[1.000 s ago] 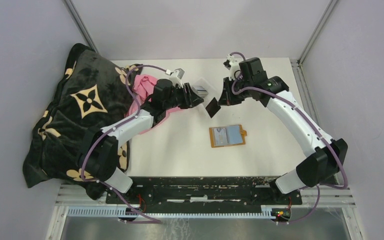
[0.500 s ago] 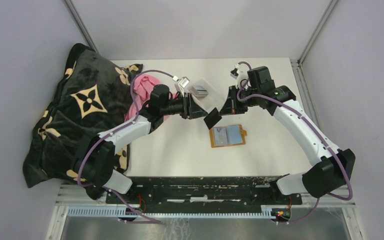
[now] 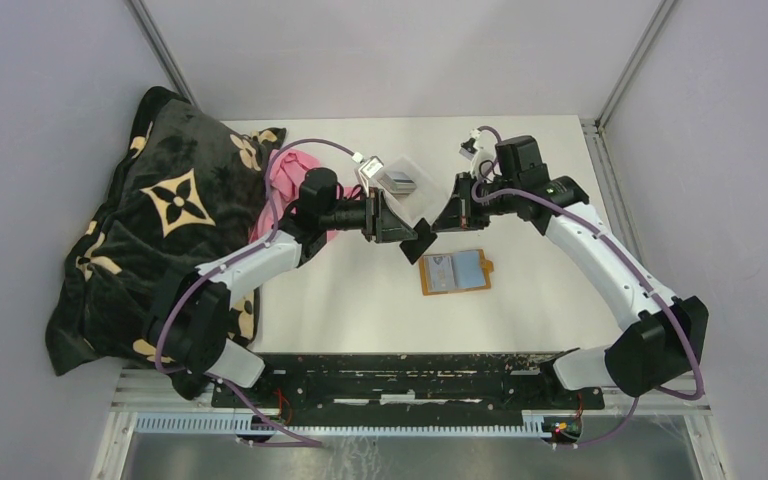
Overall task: Put the credit cards into the card holder
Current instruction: Pick up the credit card from the storage box.
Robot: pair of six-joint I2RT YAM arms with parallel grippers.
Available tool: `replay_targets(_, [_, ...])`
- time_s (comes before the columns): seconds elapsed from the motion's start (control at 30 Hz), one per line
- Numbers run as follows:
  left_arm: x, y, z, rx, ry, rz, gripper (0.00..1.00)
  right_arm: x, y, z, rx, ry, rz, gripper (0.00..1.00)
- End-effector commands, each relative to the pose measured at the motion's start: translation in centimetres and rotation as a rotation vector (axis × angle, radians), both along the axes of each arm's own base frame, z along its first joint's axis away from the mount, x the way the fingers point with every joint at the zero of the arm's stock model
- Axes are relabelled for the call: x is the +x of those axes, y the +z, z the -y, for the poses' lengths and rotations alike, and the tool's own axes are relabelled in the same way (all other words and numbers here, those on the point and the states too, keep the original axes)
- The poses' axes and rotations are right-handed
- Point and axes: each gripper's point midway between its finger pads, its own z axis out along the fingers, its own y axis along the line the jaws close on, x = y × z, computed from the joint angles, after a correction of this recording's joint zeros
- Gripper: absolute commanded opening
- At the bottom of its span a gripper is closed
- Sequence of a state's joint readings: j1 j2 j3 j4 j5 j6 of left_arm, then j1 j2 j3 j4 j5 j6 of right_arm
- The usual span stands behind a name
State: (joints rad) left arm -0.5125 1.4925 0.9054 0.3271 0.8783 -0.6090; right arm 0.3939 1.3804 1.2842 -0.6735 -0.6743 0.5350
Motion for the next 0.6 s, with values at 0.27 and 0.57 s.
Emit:
replay_targets(0.27, [-1.5,1.2,0.5,-0.078,-0.129,-0.036,0.39,1.2,1.0,-0.3,0.12,0.009,-0.005,0.01])
replay_targets(0.57, [-1.5,1.0,0.6,-0.126,-0.158,-0.102,0.03,2.6,0.5,-0.3,0.153,-0.017,-0.029,0.01])
